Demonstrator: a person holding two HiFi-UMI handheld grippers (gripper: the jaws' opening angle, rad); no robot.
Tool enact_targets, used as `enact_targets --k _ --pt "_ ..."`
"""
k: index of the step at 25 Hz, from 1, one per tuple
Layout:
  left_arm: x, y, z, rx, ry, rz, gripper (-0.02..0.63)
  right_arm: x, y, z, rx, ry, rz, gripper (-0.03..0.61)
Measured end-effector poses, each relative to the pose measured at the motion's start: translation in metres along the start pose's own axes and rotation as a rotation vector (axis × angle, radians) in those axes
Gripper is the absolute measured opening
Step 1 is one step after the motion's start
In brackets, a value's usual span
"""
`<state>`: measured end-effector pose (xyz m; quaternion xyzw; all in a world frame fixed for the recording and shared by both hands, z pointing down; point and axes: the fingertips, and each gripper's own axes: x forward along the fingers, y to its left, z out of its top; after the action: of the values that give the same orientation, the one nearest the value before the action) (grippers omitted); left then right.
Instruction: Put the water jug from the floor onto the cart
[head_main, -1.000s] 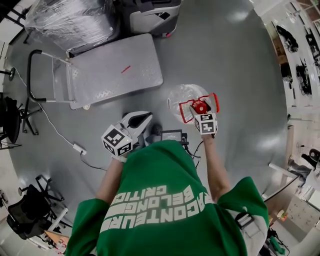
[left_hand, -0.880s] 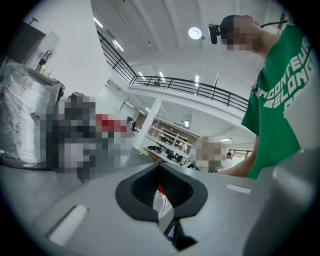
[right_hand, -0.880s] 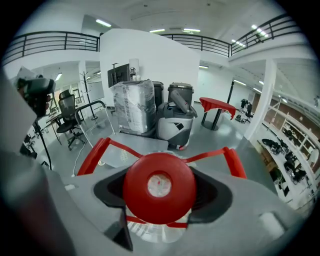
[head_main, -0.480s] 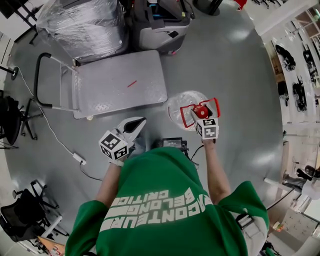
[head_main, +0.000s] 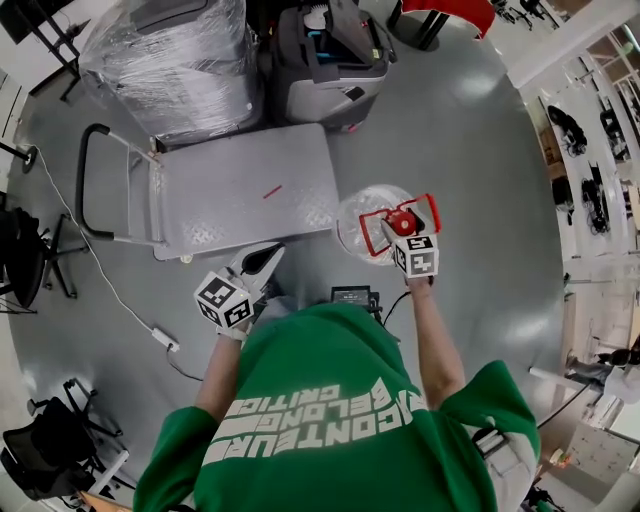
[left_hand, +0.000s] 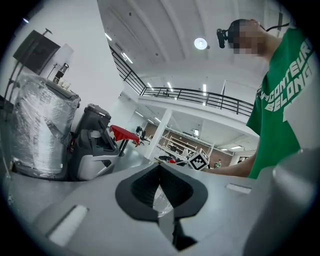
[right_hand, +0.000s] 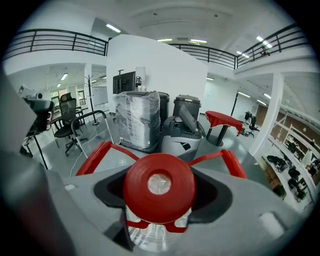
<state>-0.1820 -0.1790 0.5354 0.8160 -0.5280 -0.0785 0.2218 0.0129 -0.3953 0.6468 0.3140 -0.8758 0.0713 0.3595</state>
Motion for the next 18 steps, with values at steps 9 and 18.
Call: enact_targets --k 9,18 --pt "-0.023 0.047 0.023 -0.002 -0.015 -0.004 0.009 0.029 0.023 0.057 -0.03 -0.033 0.007 0.302" --pt "-0.055 0.081 0.036 -0.012 -0.043 0.019 0.009 0.051 0.05 0.091 -0.076 -0.037 0.012 0.302"
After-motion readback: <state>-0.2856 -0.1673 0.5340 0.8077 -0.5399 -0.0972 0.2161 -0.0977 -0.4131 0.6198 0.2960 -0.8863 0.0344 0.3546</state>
